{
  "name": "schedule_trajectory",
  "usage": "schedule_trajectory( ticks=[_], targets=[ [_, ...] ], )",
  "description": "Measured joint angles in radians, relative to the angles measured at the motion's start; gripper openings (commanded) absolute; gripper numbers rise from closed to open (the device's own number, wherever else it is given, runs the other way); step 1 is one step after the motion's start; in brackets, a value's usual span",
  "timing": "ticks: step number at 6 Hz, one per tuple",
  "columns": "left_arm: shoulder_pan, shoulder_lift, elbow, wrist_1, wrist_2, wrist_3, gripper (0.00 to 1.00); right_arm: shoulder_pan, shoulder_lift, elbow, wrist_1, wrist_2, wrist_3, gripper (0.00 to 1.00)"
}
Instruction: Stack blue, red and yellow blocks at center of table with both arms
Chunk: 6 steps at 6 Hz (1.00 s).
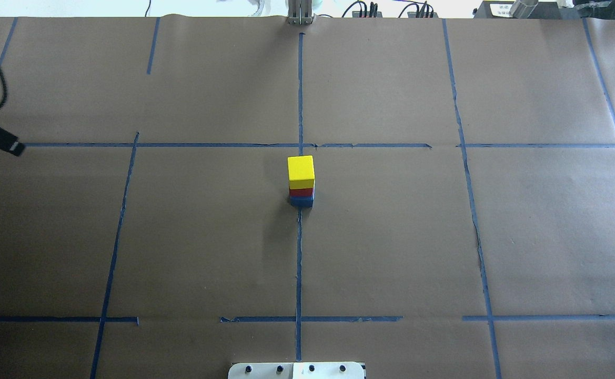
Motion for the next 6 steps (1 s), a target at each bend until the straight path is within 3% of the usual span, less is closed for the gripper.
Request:
schedule_trajectory(
  ticks=[2, 4, 6],
  targets=[
    [-0.174, 0.100, 0.094, 0.005, -0.025, 0.289, 1.00, 0.078, -0.054, -0.053, -0.001, 0.023, -0.169, 1.00],
    [-0.328, 0.132, 0.227, 0.034, -0.038, 0.527, 1.00, 0.088, -0.102, -0.063, 0.003, 0.065, -0.233, 1.00],
    [-0.373, 0.157, 0.278, 0.101, -0.059, 0.538, 1.00, 0.087, -0.102, -0.057, 0.007, 0.112, -0.242, 1.00]
  ],
)
